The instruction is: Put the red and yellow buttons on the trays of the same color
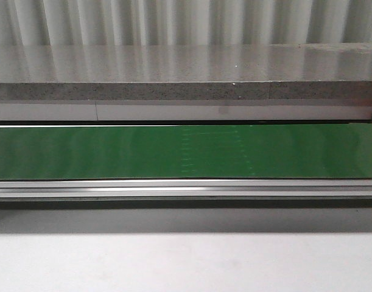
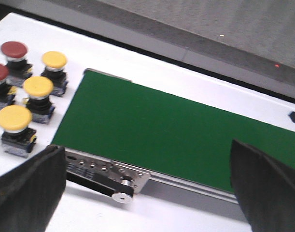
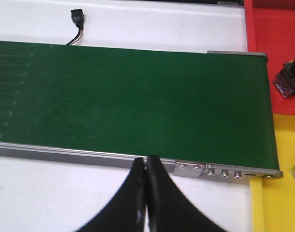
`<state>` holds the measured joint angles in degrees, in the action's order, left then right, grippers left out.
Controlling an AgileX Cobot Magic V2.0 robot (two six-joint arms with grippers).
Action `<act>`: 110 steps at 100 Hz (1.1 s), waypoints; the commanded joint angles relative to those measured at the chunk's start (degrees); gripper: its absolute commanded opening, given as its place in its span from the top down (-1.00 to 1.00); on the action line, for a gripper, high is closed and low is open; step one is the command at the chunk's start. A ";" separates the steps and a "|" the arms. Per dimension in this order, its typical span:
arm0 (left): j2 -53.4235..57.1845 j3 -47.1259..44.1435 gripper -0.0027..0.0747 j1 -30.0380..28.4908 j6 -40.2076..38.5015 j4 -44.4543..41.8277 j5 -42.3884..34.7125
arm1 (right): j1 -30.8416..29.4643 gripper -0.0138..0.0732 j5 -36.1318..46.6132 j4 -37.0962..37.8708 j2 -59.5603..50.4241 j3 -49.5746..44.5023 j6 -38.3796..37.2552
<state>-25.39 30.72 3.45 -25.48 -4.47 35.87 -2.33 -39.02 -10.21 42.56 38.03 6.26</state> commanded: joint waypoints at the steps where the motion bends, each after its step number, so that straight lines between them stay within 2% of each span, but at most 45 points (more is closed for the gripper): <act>1: -4.72 3.42 -0.75 0.34 -7.81 -7.06 -3.44 | 0.00 0.84 3.03 -0.21 -0.39 1.37 0.32; 18: -14.91 6.57 -0.75 0.34 -12.60 -10.80 -3.58 | 0.00 0.84 3.03 -0.21 -0.39 1.37 0.32; 27: -20.26 7.97 -0.75 0.20 -18.81 -15.32 -4.40 | 0.00 0.84 3.03 -0.21 -0.39 1.37 0.32; 38: -25.62 8.66 -0.75 -2.57 -25.19 -18.55 -6.53 | 0.00 0.84 3.03 -0.21 -0.39 1.37 0.32; 79: -39.72 8.69 -0.75 -19.98 -25.76 -14.56 -16.24 | 0.00 0.84 3.03 -0.21 -0.39 1.37 0.32; 110: -49.95 10.04 -0.75 -21.87 -23.00 -14.56 -18.03 | 0.00 0.84 3.03 -0.21 -0.39 1.37 0.32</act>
<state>-74.19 38.15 -18.27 -48.79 -19.07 21.33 -2.33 -39.05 -10.21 42.56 38.03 6.26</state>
